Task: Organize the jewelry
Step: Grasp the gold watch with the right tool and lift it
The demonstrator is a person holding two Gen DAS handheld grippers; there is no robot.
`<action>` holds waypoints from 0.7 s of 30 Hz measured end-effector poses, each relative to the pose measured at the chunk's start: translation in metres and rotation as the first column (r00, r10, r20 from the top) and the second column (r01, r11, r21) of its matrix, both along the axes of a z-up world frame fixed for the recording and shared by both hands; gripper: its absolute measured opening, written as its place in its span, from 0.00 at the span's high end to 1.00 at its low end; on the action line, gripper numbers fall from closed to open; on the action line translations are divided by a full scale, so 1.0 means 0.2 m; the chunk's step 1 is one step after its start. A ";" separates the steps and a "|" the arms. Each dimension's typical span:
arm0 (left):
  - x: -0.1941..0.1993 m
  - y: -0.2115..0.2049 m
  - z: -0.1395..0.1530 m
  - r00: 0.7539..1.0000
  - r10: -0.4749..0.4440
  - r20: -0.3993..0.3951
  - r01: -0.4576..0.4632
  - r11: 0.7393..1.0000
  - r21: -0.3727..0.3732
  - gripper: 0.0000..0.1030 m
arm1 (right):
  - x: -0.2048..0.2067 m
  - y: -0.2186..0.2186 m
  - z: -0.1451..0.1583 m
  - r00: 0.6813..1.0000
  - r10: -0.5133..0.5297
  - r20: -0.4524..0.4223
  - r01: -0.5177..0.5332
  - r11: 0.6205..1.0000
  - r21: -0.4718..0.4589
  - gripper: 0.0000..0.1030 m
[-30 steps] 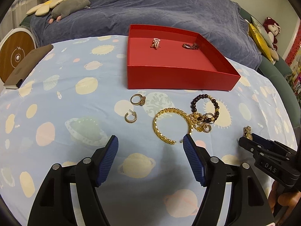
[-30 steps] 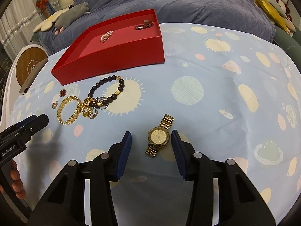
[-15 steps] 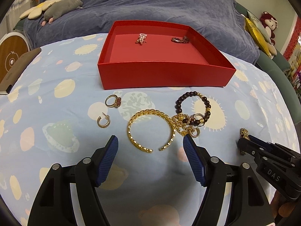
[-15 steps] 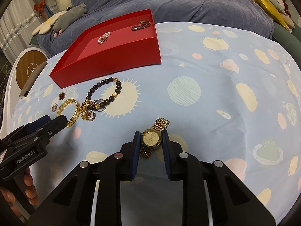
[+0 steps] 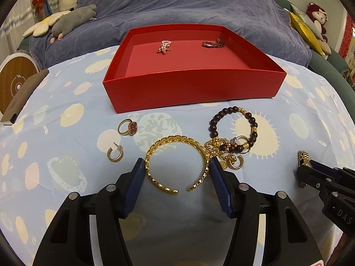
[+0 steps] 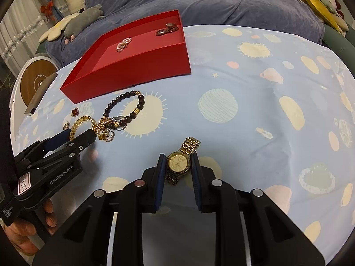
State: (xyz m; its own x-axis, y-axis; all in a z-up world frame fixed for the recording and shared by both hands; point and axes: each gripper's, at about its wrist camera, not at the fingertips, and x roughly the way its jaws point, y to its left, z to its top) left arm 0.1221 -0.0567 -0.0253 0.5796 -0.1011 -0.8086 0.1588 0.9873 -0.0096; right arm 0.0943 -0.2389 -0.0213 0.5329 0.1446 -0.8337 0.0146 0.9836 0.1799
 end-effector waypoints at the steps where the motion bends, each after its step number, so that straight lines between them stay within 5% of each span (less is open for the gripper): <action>1: 0.00 0.00 0.00 1.000 -0.003 0.000 0.003 1.000 0.003 0.45 | 0.00 0.00 0.00 1.000 0.000 0.002 0.000 1.000 0.000 0.79; 8: -0.02 0.05 0.05 0.999 0.028 -0.018 -0.028 0.999 -0.039 0.45 | 0.01 0.04 0.09 0.999 0.004 0.042 -0.005 1.000 0.012 0.79; 21: 0.05 0.16 0.41 0.995 0.062 0.079 -0.051 0.991 -0.125 0.45 | 0.17 0.13 0.41 0.983 0.032 0.180 -0.036 0.999 0.019 0.79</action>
